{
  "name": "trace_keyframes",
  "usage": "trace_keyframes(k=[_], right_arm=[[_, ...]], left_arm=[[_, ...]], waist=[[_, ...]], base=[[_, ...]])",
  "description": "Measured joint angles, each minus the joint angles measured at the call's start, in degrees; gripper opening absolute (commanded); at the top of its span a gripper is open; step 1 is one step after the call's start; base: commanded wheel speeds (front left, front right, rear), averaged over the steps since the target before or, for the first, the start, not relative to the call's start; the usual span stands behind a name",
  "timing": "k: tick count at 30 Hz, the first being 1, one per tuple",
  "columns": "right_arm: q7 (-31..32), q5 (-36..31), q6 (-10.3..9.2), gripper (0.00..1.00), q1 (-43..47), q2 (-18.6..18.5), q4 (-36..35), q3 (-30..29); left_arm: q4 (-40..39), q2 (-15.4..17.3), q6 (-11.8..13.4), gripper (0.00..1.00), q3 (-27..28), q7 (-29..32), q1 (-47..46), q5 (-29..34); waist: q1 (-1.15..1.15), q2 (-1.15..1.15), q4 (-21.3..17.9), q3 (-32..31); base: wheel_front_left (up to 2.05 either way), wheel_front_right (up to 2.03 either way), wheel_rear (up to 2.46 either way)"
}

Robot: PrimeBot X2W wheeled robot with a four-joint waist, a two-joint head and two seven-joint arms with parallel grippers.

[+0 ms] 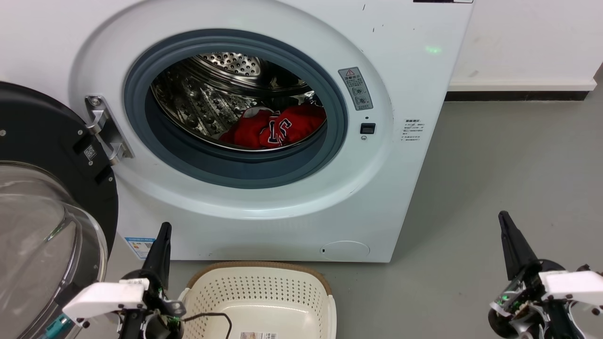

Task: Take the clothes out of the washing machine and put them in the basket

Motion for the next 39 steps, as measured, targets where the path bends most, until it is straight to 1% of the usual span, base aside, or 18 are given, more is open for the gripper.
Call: trace_keyframes(k=[1, 5, 8, 11, 15, 19, 32, 39], right_arm=[[0.0, 0.0, 0.00, 1.00, 0.0, 0.0, 0.1, 0.0], [0.0, 0.0, 0.00, 1.00, 1.7, 0.1, 1.9, 0.1], [-0.7, 0.0, 0.00, 1.00, 2.5, 0.1, 2.2, 0.2], [-1.6, -1.5, 0.00, 1.00, 2.5, 0.1, 2.2, 0.2], [-2.8, -6.8, 0.00, 1.00, 2.5, 0.2, 1.0, 0.0], [-3.8, -12.3, 0.00, 1.00, 2.7, 0.2, -0.9, -0.2], [-6.9, -31.2, 0.00, 1.00, 4.3, 0.3, -6.2, 0.7], [-8.4, -39.2, 0.00, 1.00, 5.1, 0.3, -8.2, 1.4]], left_arm=[[0.1, 0.0, 0.0, 1.00, 0.0, 0.0, 0.0, 0.0], [1.9, -0.2, 0.0, 1.00, -0.3, 0.0, 1.7, 0.0], [1.8, -0.2, 0.0, 1.00, -0.5, -0.8, 2.5, 0.2], [1.2, -0.2, 0.0, 1.00, -0.4, -1.7, 2.5, 2.0], [0.2, -0.2, 0.3, 1.00, -0.2, -2.8, 2.5, 5.9], [-1.5, -0.2, 1.1, 1.00, -0.5, -3.8, 2.5, 10.6], [-5.5, -0.2, 5.1, 1.00, -2.9, -6.9, 3.4, 26.9], [-6.8, -0.2, 7.0, 1.00, -4.3, -8.4, 3.5, 34.3]], waist=[[0.00, 0.00, 0.0, 0.0], [0.00, 0.00, 0.0, 0.0], [0.00, 0.00, 0.0, 0.0], [0.00, 0.00, 0.0, 0.0], [0.00, 0.00, 0.0, 0.1], [0.00, 0.00, 0.1, 0.2], [0.00, 0.00, 0.2, 0.5], [0.00, 0.00, 0.2, 0.6]], base=[[0.00, 0.00, 0.00], [0.00, 0.00, 0.00], [0.00, 0.00, 0.00], [0.00, 0.00, 0.00], [0.00, 0.00, 0.00], [0.00, 0.00, 0.00], [0.00, 0.00, 0.00], [0.00, 0.00, 0.00]])
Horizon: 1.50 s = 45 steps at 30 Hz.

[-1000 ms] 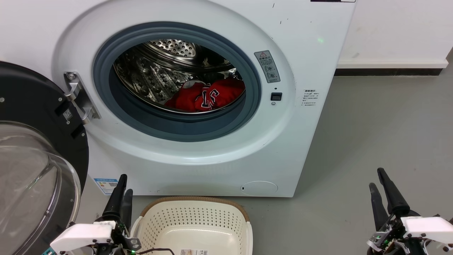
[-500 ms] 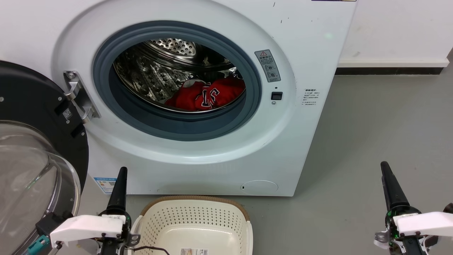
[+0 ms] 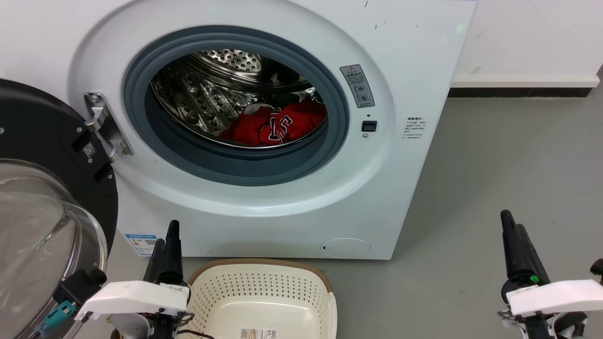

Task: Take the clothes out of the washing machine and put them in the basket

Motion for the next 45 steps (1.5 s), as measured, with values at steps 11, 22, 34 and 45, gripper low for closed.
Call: trace_keyframes(k=[11, 22, 34, 45], right_arm=[[-2.4, -11.5, 0.00, 1.00, 1.4, 0.0, -2.4, 0.6], [-4.3, -21.1, 0.00, 1.00, 2.4, 0.0, -4.5, 1.1], [-6.2, -29.6, 0.00, 1.00, 3.5, 0.0, -6.7, 1.1], [-7.8, -36.4, 0.00, 1.00, 4.3, 0.0, -9.0, 0.9]], left_arm=[[-1.6, 0.0, 1.5, 1.00, -1.4, -2.4, 1.0, 10.7], [-2.9, 0.0, 2.8, 1.00, -2.2, -4.4, 1.8, 19.5], [-4.0, 0.0, 4.1, 1.00, -3.3, -6.3, 2.4, 27.7], [-4.7, 0.0, 5.0, 1.00, -4.1, -8.0, 3.0, 34.3]], waist=[[0.00, 0.00, 0.0, 0.1], [0.00, 0.00, 0.0, 0.3], [0.00, 0.00, 0.1, 0.3], [0.00, 0.00, 0.1, 0.4]], base=[[0.00, 0.00, 0.00], [0.00, 0.00, 0.00], [0.00, 0.00, 0.00], [0.00, 0.00, 0.00]])
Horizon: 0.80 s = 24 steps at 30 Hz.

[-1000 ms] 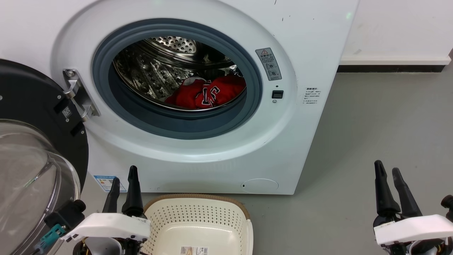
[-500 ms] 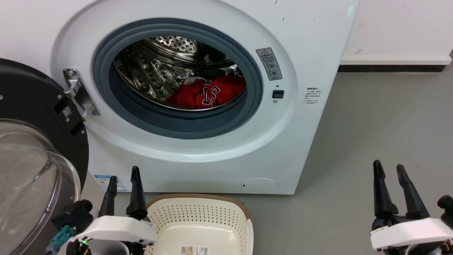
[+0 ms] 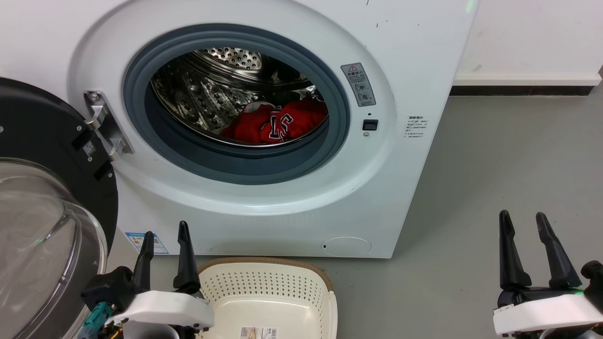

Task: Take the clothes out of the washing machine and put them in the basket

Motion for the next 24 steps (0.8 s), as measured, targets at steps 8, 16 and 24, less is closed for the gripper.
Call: trace_keyframes(k=[8, 16, 24], right_arm=[[-1.3, -5.1, 0.01, 1.00, 0.6, 0.0, -1.1, -0.1], [-2.2, -9.4, 0.01, 1.00, 1.3, 0.0, -2.2, 0.1], [-3.2, -13.2, 0.01, 1.00, 2.0, 0.0, -2.9, 0.1]], left_arm=[[-0.2, 0.0, 0.5, 1.00, -0.5, -1.1, 0.4, 4.7], [-0.4, 0.0, 1.0, 1.00, -0.8, -2.1, 0.8, 8.7], [-0.4, 0.0, 1.2, 1.00, -1.1, -3.1, 1.0, 12.0]], waist=[[0.00, 0.00, 0.0, 0.0], [0.00, 0.00, 0.0, 0.1], [0.00, 0.00, 0.1, 0.1]], base=[[0.00, 0.00, 0.00], [0.00, 0.00, 0.00], [0.00, 0.00, 0.00]])
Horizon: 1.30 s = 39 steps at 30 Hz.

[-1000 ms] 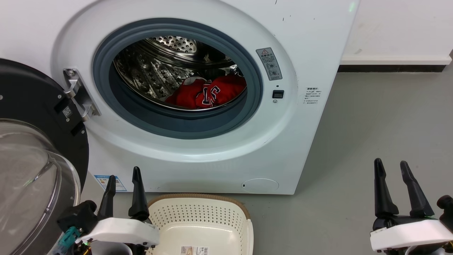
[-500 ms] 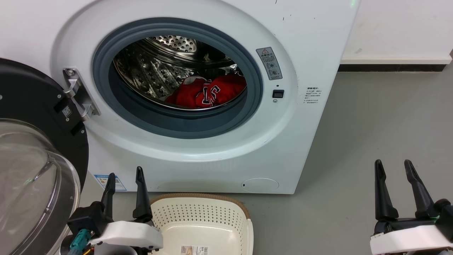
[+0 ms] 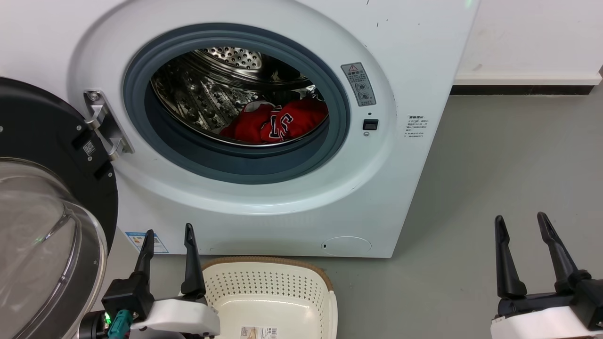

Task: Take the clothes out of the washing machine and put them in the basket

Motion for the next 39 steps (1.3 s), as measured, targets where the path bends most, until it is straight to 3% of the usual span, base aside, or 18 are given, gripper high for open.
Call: trace_keyframes(k=[22, 39], right_arm=[[-2.2, -7.8, 0.00, 1.00, 1.4, 0.0, -1.2, 0.2], [-2.2, -7.0, 0.00, 1.00, 1.5, 0.0, -0.1, 0.1]], left_arm=[[0.6, 0.0, 0.3, 1.00, -0.6, -2.1, 0.7, 7.5], [2.2, 0.0, 0.3, 1.00, -0.4, -2.2, 1.1, 7.1]], waist=[[0.00, 0.00, 0.1, 0.0], [0.00, 0.00, 0.1, -0.3]], base=[[0.00, 0.00, 0.00], [0.00, 0.00, 0.00]])
